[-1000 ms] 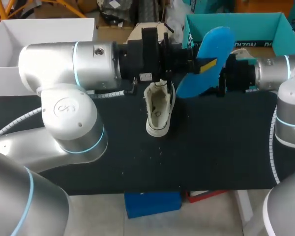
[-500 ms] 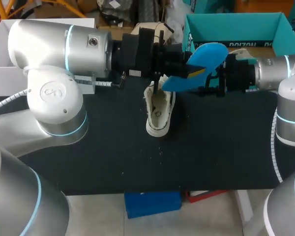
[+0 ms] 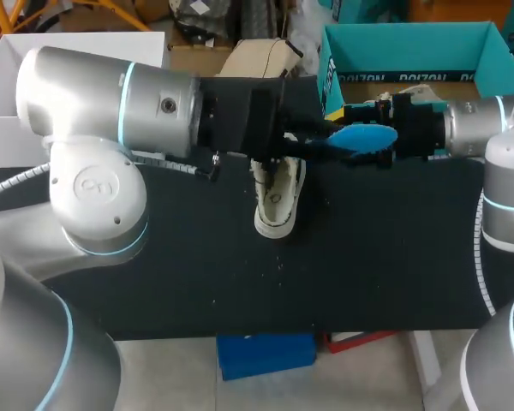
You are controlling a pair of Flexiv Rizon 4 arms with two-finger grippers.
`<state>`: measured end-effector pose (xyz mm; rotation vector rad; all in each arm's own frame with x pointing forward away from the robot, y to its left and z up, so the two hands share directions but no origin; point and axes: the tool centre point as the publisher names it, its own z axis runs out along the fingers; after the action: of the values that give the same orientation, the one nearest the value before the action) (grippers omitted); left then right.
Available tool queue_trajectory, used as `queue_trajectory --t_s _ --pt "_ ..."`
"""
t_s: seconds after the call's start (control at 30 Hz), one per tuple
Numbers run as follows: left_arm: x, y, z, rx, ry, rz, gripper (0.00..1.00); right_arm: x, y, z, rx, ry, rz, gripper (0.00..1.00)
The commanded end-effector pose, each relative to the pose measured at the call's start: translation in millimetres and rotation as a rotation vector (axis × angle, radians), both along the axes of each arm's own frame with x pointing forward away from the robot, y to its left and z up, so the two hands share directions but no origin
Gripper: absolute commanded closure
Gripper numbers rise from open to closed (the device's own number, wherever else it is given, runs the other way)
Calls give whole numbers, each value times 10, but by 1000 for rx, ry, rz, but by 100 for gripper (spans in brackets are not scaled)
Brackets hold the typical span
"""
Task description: Take the shoe out of the shoebox, open the shoe tongue, remove and reinsert the insole, then place the shoe into the shoebox
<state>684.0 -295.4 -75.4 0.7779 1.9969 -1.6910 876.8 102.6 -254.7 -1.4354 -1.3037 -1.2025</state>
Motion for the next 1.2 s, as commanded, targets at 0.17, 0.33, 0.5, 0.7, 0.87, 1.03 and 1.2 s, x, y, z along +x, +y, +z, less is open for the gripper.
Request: queue_trajectory --t_s 0.17,0.33,0.5,0.7,0.87,1.03,1.2 --pt "-1 172 -334 -80 -252 -22 100 -2 15 -8 -1 -1 -3 0" --pt "-1 172 -334 -80 -252 -22 100 -2 15 -8 -1 -1 -3 0" --pt "-1 172 -334 -80 -252 -22 100 -2 15 -8 -1 -1 -3 0" --pt "5 212 -537 -147 -340 -31 100 -2 15 -8 -1 -1 -3 0" --pt "68 327 -871 -255 -454 -17 100 -2 15 -8 -1 -1 -3 0" --pt "101 343 -981 -263 -474 -26 100 -2 15 -8 -1 -1 -3 0" --pt "101 343 -981 -263 -474 -26 100 -2 15 -8 -1 -1 -3 0"
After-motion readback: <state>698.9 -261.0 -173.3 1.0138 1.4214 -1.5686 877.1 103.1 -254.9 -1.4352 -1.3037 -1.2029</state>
